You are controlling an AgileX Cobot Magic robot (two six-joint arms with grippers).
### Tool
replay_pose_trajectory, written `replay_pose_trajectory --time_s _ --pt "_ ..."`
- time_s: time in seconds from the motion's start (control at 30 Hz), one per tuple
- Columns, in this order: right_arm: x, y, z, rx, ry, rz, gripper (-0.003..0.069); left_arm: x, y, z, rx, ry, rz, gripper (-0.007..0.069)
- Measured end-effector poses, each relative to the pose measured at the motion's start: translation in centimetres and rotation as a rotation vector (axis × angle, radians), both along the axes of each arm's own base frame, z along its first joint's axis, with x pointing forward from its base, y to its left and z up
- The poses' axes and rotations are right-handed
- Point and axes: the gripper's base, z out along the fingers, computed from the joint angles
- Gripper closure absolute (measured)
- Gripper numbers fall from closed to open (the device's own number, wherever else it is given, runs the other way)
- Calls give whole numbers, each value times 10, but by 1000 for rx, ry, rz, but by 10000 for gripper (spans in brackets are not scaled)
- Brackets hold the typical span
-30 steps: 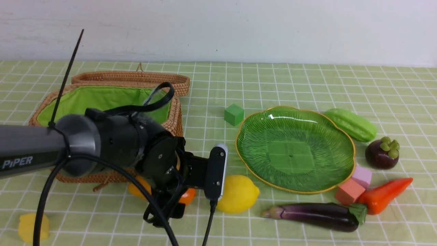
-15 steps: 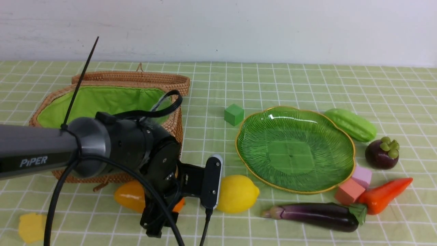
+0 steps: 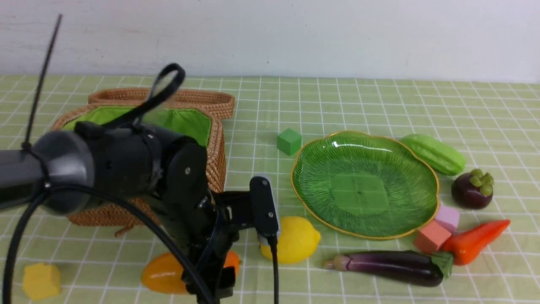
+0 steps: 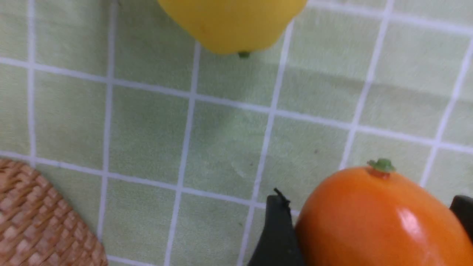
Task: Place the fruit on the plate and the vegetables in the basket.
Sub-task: Grab the mango with your left arm and place it on the right plate
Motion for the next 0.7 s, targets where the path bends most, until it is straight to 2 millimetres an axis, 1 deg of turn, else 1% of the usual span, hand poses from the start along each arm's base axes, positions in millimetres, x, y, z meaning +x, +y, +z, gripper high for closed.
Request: replay_pose_trajectory --time_s 0.1,0.27,0.43,0.5,0.6,0.63,0.7 --pt "0 0 1 8 -8 -3 580 -9 0 26 -112 -12 73 104" --pt "2 0 4 52 -14 -24 574 -24 7 65 -232 -78 140 104" --pt "4 -1 9 103 -40 -50 571 -30 10 90 -338 -170 172 104" --pt "5 -1 11 133 -50 -66 568 -28 8 94 -384 -188 190 104" --pt "9 -4 17 189 -86 -117 565 -18 -2 104 -509 -211 241 104" --pt "10 -5 19 214 -92 -142 564 -10 -9 107 -566 -213 258 104" --pt "12 -7 21 242 -104 -175 562 1 -20 109 -624 -219 270 104"
